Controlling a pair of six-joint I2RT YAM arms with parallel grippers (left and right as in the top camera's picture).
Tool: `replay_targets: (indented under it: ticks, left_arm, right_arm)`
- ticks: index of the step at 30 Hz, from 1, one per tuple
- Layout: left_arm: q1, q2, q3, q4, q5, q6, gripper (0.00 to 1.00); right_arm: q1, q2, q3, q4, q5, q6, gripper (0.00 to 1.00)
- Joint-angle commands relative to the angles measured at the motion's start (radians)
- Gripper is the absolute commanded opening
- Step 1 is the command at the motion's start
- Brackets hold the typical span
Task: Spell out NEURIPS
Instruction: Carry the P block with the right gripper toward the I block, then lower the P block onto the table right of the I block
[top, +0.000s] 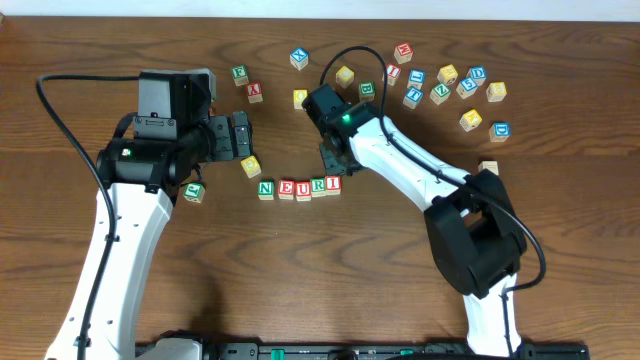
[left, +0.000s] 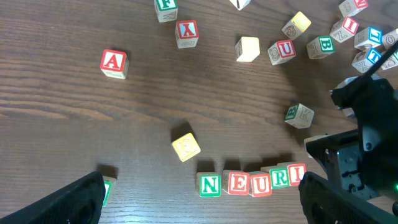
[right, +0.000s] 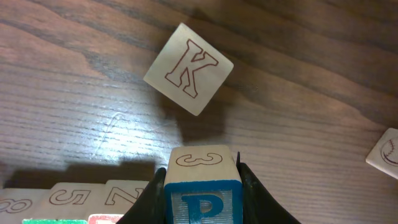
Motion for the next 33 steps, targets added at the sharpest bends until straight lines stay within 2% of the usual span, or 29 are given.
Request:
replay_targets:
  ticks: [1,7,19,33]
  left_arm:
    - [0.002,-0.009,0.023,0.000,0.006,0.006,0.98]
    - [0.002,-0.009,0.023,0.000,0.006,0.006,0.98]
    - [0.002,-0.009,0.023,0.000,0.006,0.006,0.98]
    - [0.002,-0.009,0.023,0.000,0.006,0.006,0.98]
  right_arm:
    - [-0.008,-0.089,-0.044,0.023,0.016,0.010,0.02]
    - [-0.011,-0.151,-0.127,0.084,0.017,0.018,0.02]
    - [-0.009,-0.187,-0.346,0.264,0.015,0.124,0.01]
    - [0.003,-0.194,-0.370,0.301,0.005,0.171,0.02]
